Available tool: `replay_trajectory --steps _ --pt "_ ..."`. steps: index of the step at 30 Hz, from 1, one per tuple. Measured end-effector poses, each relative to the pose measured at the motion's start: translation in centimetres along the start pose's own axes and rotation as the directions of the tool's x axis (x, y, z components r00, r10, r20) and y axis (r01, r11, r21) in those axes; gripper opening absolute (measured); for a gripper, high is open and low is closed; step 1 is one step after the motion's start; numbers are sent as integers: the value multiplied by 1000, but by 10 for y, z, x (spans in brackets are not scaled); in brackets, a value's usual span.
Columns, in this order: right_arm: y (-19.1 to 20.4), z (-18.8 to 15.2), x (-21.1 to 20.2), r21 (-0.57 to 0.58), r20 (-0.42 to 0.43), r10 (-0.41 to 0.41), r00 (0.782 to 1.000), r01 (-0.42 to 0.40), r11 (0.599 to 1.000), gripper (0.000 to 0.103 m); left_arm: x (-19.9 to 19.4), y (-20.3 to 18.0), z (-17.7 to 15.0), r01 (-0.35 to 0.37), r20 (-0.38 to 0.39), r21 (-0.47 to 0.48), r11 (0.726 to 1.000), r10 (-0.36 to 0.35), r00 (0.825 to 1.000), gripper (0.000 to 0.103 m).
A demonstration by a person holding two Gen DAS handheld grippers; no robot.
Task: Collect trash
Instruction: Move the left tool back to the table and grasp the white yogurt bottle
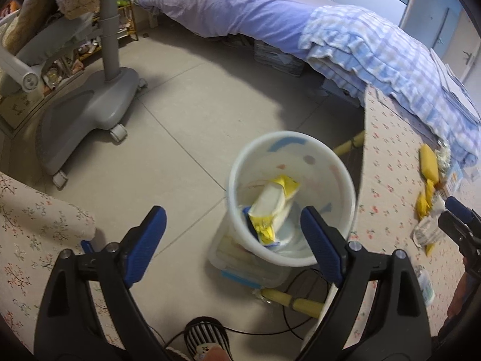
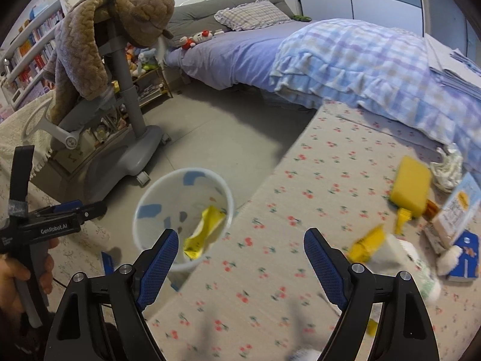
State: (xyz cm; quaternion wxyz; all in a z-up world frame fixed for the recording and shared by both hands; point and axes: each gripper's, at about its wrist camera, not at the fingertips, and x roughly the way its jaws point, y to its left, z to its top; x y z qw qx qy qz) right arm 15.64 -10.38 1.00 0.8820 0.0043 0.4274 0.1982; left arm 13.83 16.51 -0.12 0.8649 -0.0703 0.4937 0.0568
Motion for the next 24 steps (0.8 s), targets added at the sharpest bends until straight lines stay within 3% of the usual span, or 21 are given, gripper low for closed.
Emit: replay_trajectory --steps 16,24 --pt "-110 -66 -80 114 -33 -190 981 193 975 87 -13 -103 -50 126 -68 204 971 -114 991 91" --pt "-141 -96 -101 153 -60 -241 969 248 957 87 -9 -175 -85 239 -199 244 940 -193 961 91"
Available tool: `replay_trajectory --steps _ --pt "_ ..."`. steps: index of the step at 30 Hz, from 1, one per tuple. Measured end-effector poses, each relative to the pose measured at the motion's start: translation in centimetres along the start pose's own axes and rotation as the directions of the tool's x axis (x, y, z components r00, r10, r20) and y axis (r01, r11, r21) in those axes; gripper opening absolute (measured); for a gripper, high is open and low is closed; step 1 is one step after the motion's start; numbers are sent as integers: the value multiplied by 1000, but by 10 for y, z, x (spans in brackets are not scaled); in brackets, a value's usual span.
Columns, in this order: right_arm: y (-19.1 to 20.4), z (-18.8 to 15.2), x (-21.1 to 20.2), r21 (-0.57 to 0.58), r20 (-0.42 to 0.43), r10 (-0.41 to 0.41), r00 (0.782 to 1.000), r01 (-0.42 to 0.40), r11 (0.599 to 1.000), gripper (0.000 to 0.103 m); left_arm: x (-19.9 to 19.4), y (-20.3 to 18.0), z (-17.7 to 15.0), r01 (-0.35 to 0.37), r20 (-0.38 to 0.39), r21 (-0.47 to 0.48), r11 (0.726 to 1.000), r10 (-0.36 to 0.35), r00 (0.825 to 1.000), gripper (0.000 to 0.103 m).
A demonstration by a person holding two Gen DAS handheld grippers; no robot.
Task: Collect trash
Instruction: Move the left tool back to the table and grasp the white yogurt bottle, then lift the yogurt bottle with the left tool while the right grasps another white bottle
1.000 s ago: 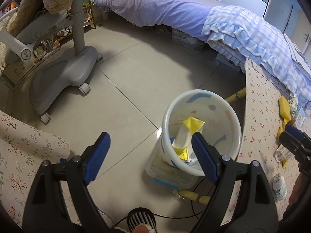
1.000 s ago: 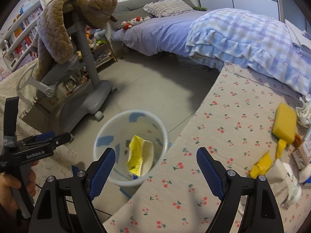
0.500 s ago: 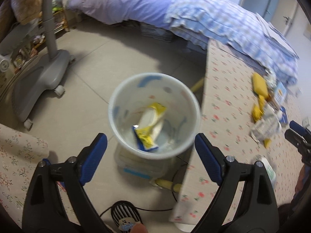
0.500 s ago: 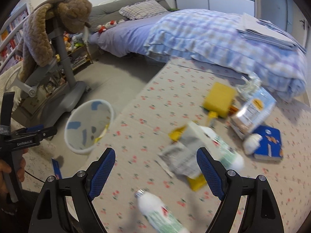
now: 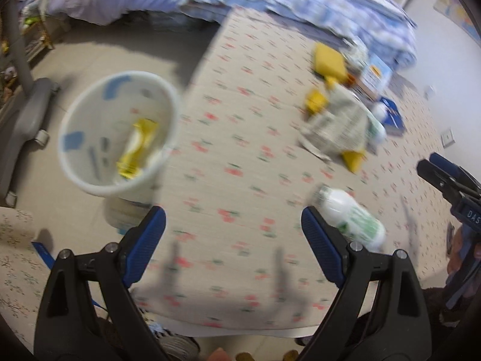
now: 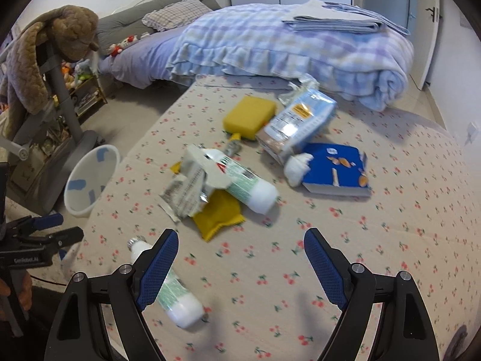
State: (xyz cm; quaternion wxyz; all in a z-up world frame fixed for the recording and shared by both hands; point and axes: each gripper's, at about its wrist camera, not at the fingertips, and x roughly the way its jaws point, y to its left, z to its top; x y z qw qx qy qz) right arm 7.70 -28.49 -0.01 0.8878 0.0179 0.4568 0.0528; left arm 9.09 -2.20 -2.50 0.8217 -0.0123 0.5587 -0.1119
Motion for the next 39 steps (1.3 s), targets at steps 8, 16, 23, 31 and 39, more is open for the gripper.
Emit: replay_trajectory --steps 8,16,23,31,39 --pt "-35 -23 -8 40 -20 -46 999 47 998 87 23 -53 -7 87 -71 -46 995 -90 993 91" --pt "-76 -41 -16 97 -33 -78 996 80 992 87 37 -88 -9 81 -81 -74 994 -87 993 84" --pt "-96 -45 -21 138 -40 -82 996 86 987 87 46 -95 -11 85 -68 -81 993 -91 994 55" --pt "-103 -36 -14 162 -51 -84 995 91 983 87 23 -82 7 107 47 -39 993 -106 993 46" --pt "-86 -12 7 136 -61 -64 996 72 988 87 5 -48 26 90 139 -53 995 -82 987 45"
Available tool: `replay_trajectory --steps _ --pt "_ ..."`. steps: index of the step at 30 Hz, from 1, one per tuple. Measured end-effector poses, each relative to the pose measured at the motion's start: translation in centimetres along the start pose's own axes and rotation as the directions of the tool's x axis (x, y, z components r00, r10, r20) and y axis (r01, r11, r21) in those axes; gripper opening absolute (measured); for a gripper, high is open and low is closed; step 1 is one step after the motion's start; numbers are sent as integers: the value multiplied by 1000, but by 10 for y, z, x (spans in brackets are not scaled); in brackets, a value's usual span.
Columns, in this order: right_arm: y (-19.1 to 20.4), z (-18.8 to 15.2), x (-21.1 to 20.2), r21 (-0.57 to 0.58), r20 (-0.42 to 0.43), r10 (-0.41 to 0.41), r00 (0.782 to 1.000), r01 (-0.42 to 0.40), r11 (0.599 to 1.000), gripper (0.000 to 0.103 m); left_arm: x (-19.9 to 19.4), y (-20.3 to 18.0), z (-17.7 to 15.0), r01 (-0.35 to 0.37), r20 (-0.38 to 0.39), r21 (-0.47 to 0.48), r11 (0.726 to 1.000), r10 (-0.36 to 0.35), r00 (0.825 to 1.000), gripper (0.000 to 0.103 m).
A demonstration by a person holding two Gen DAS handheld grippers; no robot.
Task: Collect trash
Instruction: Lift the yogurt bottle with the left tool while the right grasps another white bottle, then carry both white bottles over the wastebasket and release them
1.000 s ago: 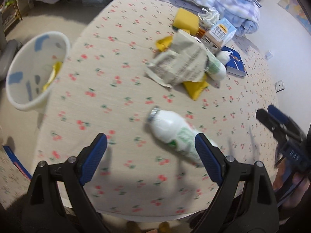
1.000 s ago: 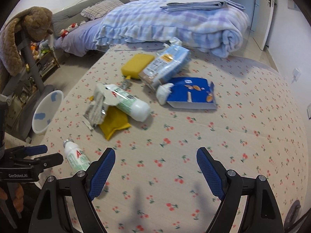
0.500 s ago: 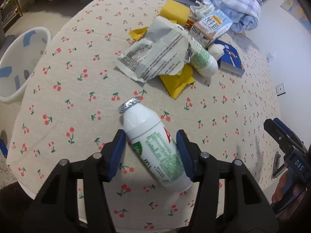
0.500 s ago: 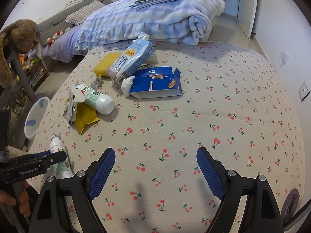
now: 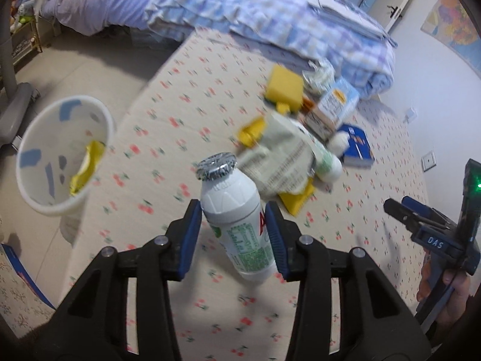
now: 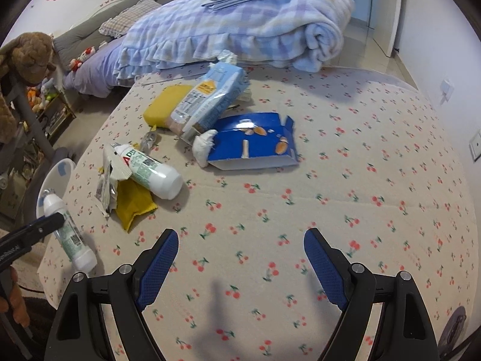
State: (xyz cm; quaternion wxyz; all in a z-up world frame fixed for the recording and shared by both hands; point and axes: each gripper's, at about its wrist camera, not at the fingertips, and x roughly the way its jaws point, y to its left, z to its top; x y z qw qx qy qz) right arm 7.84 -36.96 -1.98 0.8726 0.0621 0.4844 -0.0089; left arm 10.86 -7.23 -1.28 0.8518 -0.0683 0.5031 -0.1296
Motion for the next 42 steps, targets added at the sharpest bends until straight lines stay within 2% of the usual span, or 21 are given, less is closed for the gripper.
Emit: replay_trajectory --steps 7,14,20,24,26,30,33,42 --pt "45 21 22 -127 -13 33 999 -35 991 87 -8 29 17 -11 38 -26 1000 12 999 45" --pt "86 38 51 -239 -43 5 999 -15 971 84 -11 46 27 -1 48 -57 998 4 999 45" --pt "107 45 76 -276 -77 4 997 -25 961 72 -14 58 31 -18 59 -64 998 22 998 45" --pt "108 47 84 -283 -97 15 995 -42 958 50 -15 67 31 -17 54 -76 997 21 998 45" --pt "106 48 85 -265 -105 31 994 -58 963 49 -16 69 31 -16 54 -80 997 20 998 45" --pt "92 47 74 -201 -105 60 993 -80 976 46 -21 72 32 -9 64 -88 996 15 998 45" --pt "80 44 54 -151 -73 90 993 -100 983 44 -27 74 33 -4 78 -98 995 11 997 45" --pt "69 43 -13 -111 74 153 986 -144 983 42 -47 79 36 2 145 -101 995 13 989 45"
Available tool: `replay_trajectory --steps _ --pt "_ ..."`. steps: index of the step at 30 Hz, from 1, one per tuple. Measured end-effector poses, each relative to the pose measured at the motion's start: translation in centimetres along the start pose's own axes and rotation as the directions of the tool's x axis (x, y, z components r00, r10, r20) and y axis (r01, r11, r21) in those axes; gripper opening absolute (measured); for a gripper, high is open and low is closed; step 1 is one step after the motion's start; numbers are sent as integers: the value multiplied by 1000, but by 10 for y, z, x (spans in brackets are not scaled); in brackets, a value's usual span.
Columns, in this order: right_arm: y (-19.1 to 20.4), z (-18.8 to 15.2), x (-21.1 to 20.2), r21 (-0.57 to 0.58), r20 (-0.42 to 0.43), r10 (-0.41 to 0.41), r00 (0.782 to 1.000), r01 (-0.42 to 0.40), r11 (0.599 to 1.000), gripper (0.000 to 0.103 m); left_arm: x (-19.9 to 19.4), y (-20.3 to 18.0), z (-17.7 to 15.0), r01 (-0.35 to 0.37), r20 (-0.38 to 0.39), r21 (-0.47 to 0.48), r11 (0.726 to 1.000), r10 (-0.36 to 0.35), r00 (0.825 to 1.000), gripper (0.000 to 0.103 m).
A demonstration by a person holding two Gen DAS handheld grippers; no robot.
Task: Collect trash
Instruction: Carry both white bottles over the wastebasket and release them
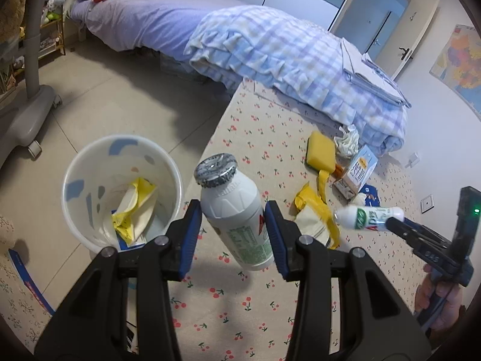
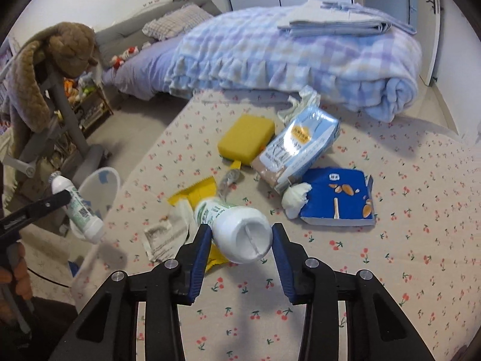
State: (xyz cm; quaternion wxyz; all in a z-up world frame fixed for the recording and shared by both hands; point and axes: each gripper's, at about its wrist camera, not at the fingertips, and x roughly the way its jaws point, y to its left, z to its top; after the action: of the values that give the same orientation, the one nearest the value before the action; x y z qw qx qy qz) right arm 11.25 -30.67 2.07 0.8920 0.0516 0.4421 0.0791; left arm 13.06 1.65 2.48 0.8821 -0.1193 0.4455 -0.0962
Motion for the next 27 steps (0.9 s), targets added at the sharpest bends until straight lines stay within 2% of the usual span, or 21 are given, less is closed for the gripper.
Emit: replay_trajectory --steps 9,14,18,24,27 --pt "37 15 -37 -63 100 48 994 -42 997 41 -28 34 16 -59 101 -43 997 63 993 45" --pt "68 24 -42 -95 128 105 986 -93 991 41 -37 63 20 -127 144 -75 989 136 980 45" --pt "94 28 -26 -117 109 134 985 -121 986 41 -28 85 19 -191 129 -90 978 201 971 45" --pt "137 27 10 -152 57 160 985 -150 977 41 -7 114 17 -234 77 -127 964 245 966 45" --pt "155 27 27 -162 43 166 985 -157 974 41 3 120 17 -255 64 -115 960 264 962 45"
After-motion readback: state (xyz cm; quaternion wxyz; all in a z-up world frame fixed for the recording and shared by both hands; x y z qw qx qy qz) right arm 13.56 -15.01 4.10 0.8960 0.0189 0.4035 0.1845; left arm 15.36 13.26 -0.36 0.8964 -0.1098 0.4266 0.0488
